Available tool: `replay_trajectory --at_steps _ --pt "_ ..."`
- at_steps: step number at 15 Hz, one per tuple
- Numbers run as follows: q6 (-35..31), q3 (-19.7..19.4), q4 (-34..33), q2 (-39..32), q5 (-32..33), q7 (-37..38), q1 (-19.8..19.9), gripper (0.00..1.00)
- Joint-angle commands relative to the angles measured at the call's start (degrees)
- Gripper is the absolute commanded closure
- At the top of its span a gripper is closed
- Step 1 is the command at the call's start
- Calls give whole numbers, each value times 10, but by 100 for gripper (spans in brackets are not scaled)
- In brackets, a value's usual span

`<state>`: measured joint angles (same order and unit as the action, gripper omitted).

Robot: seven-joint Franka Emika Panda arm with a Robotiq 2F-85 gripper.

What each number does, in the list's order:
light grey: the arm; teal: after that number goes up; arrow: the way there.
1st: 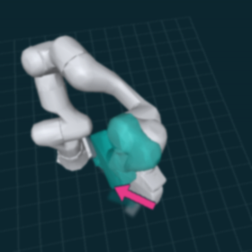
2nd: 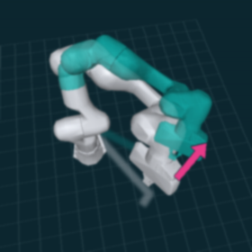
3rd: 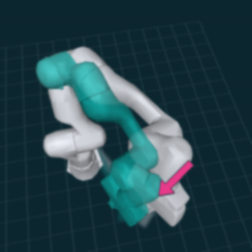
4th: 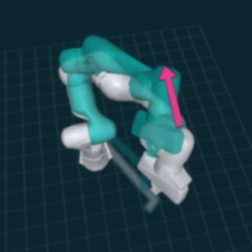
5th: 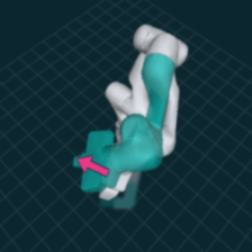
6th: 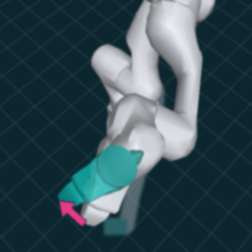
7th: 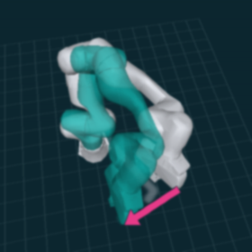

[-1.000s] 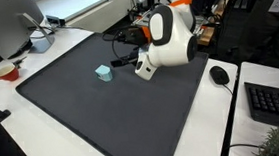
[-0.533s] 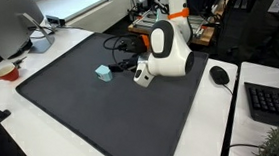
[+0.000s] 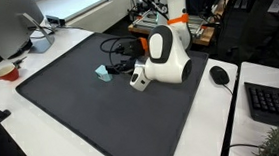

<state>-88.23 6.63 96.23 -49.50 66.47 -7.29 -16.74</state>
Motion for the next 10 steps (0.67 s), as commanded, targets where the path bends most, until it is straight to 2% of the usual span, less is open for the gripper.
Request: replay_trajectory --at_steps 1,10 --pt "47 -7 -51 -45 23 -44 -5 0" --pt "29 0 -59 -75 82 -141 9 0"
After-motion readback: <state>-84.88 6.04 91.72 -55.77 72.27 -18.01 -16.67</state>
